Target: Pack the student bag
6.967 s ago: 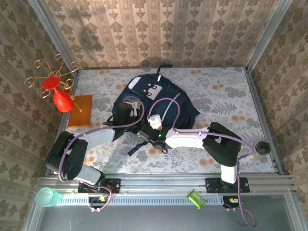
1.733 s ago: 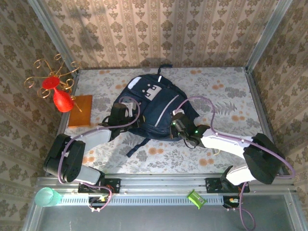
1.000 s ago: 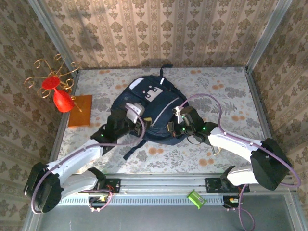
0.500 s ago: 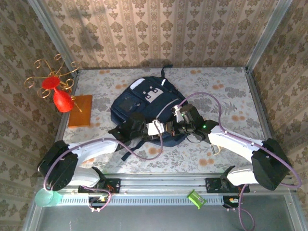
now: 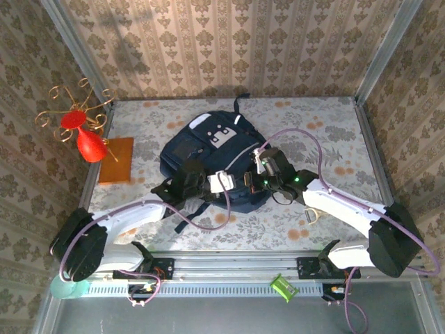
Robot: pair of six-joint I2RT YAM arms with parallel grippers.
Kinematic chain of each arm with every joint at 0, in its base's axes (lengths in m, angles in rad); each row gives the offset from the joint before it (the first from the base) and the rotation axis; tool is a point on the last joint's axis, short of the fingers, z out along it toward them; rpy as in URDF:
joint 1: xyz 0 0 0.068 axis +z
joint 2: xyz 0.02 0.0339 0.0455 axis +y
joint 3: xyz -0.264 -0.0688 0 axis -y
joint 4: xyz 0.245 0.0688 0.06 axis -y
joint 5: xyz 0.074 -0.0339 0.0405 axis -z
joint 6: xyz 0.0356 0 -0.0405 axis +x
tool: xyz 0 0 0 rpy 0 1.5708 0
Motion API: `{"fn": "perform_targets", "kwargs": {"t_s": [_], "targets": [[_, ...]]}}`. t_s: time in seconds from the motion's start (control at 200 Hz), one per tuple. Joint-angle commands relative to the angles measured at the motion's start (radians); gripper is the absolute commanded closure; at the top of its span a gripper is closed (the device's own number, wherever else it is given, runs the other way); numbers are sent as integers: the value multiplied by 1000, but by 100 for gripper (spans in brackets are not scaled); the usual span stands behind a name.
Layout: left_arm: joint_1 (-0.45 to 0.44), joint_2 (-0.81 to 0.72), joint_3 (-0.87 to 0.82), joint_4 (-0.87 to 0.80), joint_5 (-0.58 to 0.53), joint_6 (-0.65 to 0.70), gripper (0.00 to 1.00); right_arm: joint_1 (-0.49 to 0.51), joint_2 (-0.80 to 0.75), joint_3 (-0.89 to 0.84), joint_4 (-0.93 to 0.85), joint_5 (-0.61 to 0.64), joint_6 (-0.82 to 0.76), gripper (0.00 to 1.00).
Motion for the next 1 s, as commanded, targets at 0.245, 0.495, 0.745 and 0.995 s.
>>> {"fn": "perform_targets", "kwargs": {"t_s": [0.245, 0.495, 0.745, 0.995], "targets": [[124, -119, -118, 15, -24, -81, 100, -41, 24, 80, -140, 235, -38, 100], [105, -163, -122, 14, 27, -140, 54, -9, 5, 32, 32, -85, -60, 100], [-35, -91, -14, -5, 5, -162, 36, 17, -13, 10, 99, -187, -34, 100], [-65, 77, 85, -5, -131, -112, 50, 32, -43, -21, 120, -195, -28, 100]]}}
